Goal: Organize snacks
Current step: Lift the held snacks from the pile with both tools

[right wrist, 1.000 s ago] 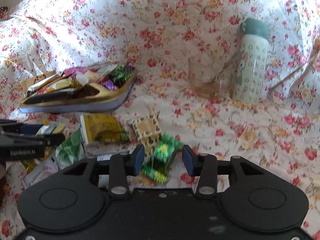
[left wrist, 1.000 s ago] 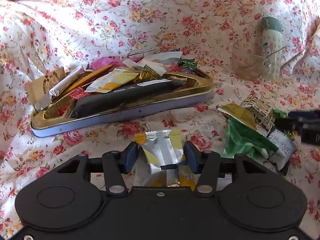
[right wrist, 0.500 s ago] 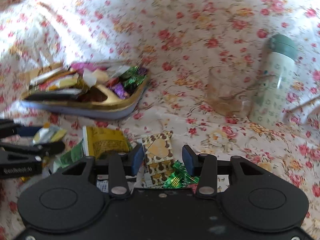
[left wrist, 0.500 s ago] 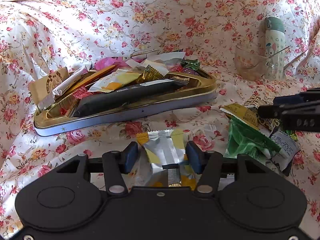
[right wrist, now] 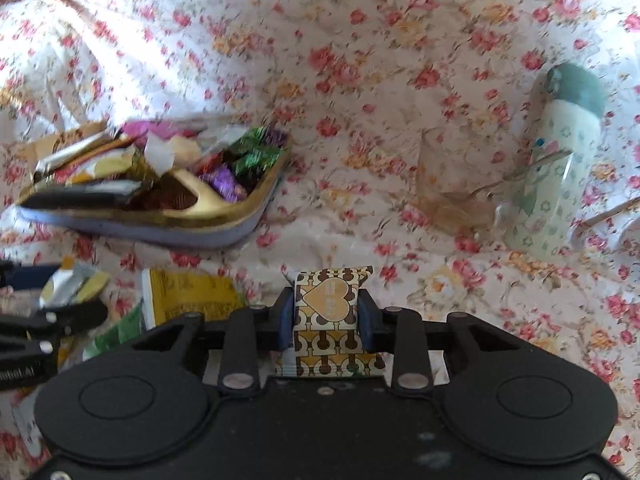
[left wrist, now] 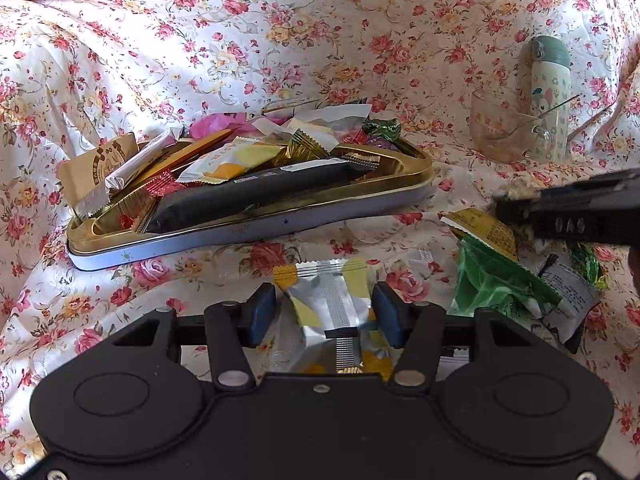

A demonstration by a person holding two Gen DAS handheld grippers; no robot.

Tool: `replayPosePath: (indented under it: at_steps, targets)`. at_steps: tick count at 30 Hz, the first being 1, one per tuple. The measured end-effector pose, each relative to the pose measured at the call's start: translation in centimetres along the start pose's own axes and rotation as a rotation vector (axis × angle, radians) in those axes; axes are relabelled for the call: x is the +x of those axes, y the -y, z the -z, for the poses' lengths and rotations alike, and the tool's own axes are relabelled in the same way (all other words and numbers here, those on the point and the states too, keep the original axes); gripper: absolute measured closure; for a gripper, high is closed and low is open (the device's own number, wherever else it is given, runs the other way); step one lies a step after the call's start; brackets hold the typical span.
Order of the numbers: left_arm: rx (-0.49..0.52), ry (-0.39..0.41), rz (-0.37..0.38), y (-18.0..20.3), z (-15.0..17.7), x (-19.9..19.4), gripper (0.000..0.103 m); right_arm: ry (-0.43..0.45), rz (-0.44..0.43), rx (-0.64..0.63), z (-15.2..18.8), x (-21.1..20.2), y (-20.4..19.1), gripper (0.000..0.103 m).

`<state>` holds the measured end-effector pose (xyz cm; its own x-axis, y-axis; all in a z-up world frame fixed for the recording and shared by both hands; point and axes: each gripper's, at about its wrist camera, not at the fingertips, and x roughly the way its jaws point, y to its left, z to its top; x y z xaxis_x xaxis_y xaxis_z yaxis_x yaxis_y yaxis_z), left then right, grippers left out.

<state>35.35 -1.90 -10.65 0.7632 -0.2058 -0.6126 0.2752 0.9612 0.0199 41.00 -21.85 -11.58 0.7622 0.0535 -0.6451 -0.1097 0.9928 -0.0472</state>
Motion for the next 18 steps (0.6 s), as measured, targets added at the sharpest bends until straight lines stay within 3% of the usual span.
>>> replayPosePath:
  at_steps: [7, 14, 18]
  targets:
    - [-0.002, 0.0, 0.001, 0.0, 0.0, 0.0, 0.042, 0.049, -0.002, 0.2, -1.9, -4.2, 1.8, 0.07]
    - [-0.011, 0.003, 0.005, -0.1, 0.0, 0.0, 0.046, -0.035, 0.002, 0.369, 0.8, -8.1, 3.1, 0.07]
    - [-0.018, 0.008, -0.006, -0.1, 0.1, -0.1, 0.053, -0.123, 0.086, 0.414, 3.4, -9.1, 3.2, 0.07]
